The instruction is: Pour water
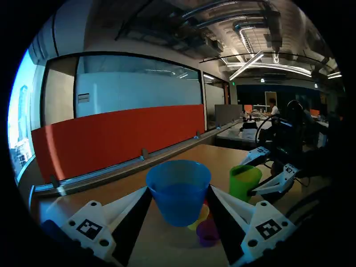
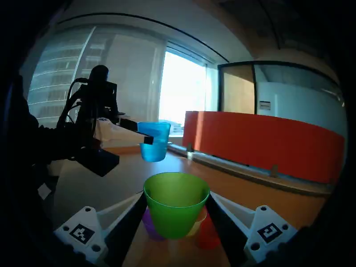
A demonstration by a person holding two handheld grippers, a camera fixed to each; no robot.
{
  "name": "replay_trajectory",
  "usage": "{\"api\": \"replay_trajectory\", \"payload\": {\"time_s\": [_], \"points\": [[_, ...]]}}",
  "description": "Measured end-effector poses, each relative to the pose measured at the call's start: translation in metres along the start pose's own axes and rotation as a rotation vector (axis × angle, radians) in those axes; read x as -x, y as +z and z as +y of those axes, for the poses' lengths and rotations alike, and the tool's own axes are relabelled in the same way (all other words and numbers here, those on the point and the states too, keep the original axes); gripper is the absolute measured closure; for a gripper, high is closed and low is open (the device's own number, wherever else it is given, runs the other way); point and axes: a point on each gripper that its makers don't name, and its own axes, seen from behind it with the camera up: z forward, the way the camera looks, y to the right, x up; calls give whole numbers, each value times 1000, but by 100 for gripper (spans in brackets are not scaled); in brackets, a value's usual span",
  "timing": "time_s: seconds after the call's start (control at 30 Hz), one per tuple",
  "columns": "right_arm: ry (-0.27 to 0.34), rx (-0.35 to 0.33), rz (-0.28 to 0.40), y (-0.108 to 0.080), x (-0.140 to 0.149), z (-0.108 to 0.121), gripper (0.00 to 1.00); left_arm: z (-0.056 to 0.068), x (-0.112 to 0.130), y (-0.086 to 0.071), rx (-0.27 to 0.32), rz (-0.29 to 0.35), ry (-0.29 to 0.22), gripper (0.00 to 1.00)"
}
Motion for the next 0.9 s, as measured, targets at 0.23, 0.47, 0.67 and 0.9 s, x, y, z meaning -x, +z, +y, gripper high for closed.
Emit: {"api": "replay_trajectory", "payload": {"time_s": [0.23,0.47,0.67,0.9], "points": [[5,0,-3,0,1,1,8,-2,-6,1,-8,25,-5,17],[6,1,-2,0,2,1,8,-1,-13,1,-8,56,-8,17],[5,-3,-3,0,1,-1,8,3,-19,1,-2,81,-6,17],[6,-5,-4,1,2,-2,8,3,-23,1,-7,97,-3,17]]}}
